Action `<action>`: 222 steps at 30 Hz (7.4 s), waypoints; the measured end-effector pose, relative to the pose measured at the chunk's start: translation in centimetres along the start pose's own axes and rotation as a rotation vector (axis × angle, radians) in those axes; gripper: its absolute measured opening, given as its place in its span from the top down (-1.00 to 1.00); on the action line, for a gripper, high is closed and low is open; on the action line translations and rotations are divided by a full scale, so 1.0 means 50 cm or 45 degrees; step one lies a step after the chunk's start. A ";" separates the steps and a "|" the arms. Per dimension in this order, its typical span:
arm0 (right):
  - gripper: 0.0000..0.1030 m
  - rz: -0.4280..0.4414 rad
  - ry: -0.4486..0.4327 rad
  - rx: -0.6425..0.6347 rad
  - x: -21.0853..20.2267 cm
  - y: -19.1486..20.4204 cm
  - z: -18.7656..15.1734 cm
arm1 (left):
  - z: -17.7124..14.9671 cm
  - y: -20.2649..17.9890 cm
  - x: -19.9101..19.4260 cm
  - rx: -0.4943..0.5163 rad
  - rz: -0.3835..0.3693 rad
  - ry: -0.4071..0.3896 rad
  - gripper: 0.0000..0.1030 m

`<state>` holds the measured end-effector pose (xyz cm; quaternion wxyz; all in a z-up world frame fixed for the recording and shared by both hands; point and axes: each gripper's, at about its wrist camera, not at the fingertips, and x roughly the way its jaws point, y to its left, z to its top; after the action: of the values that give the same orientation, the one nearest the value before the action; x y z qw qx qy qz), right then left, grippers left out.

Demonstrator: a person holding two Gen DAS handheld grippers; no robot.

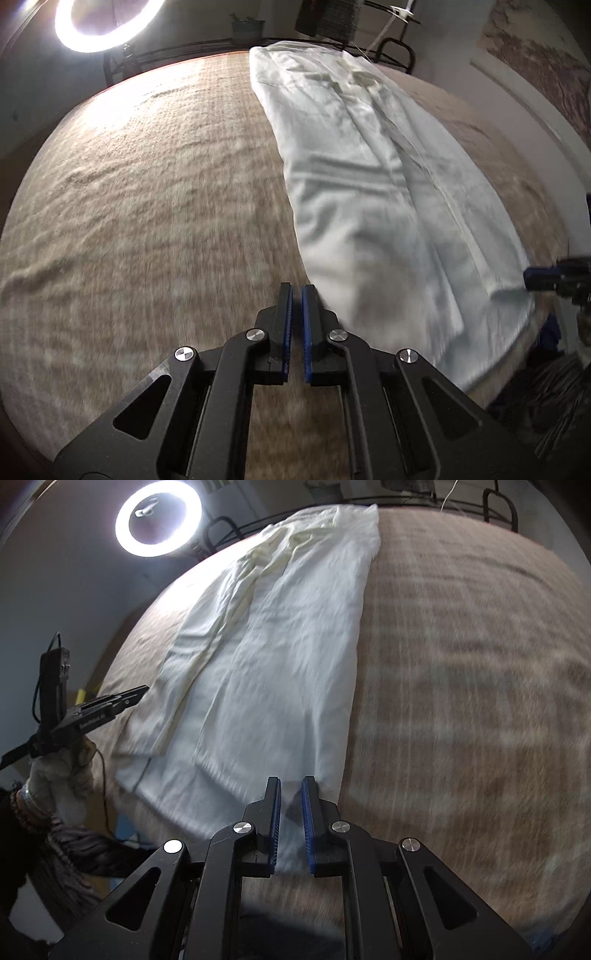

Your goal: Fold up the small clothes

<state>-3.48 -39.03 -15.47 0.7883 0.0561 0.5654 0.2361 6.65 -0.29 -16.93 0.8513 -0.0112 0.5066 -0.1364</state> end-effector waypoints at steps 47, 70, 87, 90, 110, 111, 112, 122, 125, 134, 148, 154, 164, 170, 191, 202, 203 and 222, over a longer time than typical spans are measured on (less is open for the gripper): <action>0.91 0.403 0.007 0.335 0.034 -0.069 0.009 | -0.072 0.045 -0.047 -0.596 -0.708 0.225 0.89; 0.94 0.324 -0.309 0.467 -0.008 -0.085 0.292 | 0.234 0.020 -0.037 -0.616 -0.669 0.010 0.90; 0.85 0.344 -0.303 0.578 0.061 -0.142 0.391 | 0.322 0.079 0.076 -0.753 -0.615 0.028 0.44; 0.80 0.396 -0.316 0.576 0.052 -0.149 0.398 | 0.330 0.097 0.064 -0.775 -0.620 -0.040 0.02; 0.25 0.097 -0.208 0.312 0.055 -0.144 0.344 | 0.277 0.051 0.083 -0.457 -0.351 0.014 -0.02; 0.25 0.082 -0.208 0.291 0.056 -0.136 0.347 | 0.277 0.046 0.083 -0.436 -0.338 0.009 -0.02; 0.25 0.063 -0.211 0.267 0.058 -0.129 0.351 | 0.278 0.041 0.084 -0.412 -0.321 0.005 -0.02; 0.81 0.093 -0.222 0.211 0.066 -0.113 0.357 | 0.270 0.050 0.087 -0.364 -0.363 -0.001 0.91; 0.85 0.272 -0.268 0.296 0.052 -0.135 0.352 | 0.263 0.093 0.088 -0.588 -0.758 -0.021 0.93; 0.87 0.302 -0.261 0.377 0.067 -0.174 0.349 | 0.250 0.151 0.132 -0.661 -0.547 0.043 0.62; 0.62 0.081 -0.186 0.193 0.074 -0.114 0.373 | 0.296 0.044 0.149 -0.306 -0.220 0.027 0.72; 0.68 0.123 -0.213 0.190 0.066 -0.123 0.368 | 0.293 0.081 0.125 -0.497 -0.518 -0.020 0.91; 0.81 0.329 -0.270 0.366 0.089 -0.200 0.360 | 0.266 0.177 0.214 -0.755 -0.795 0.074 0.84; 0.75 0.130 -0.197 0.280 0.104 -0.182 0.374 | 0.287 0.136 0.171 -0.520 -0.566 0.064 0.53; 0.68 -0.042 -0.340 -0.015 0.036 -0.068 0.471 | 0.444 0.082 0.094 -0.219 -0.231 -0.163 0.19; 0.66 -0.133 -0.293 0.038 0.101 -0.185 0.639 | 0.632 0.175 0.268 -0.291 -0.196 -0.129 0.15; 0.65 -0.115 -0.292 0.068 0.111 -0.203 0.655 | 0.649 0.189 0.291 -0.322 -0.215 -0.121 0.15; 0.25 0.053 -0.321 0.218 0.247 -0.305 0.822 | 0.757 0.212 0.469 -0.384 -0.402 -0.043 0.81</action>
<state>42.01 -39.74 -17.03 0.8403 0.1640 0.4789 0.1943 52.30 -0.31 -20.35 0.8164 -0.2197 0.4989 -0.1904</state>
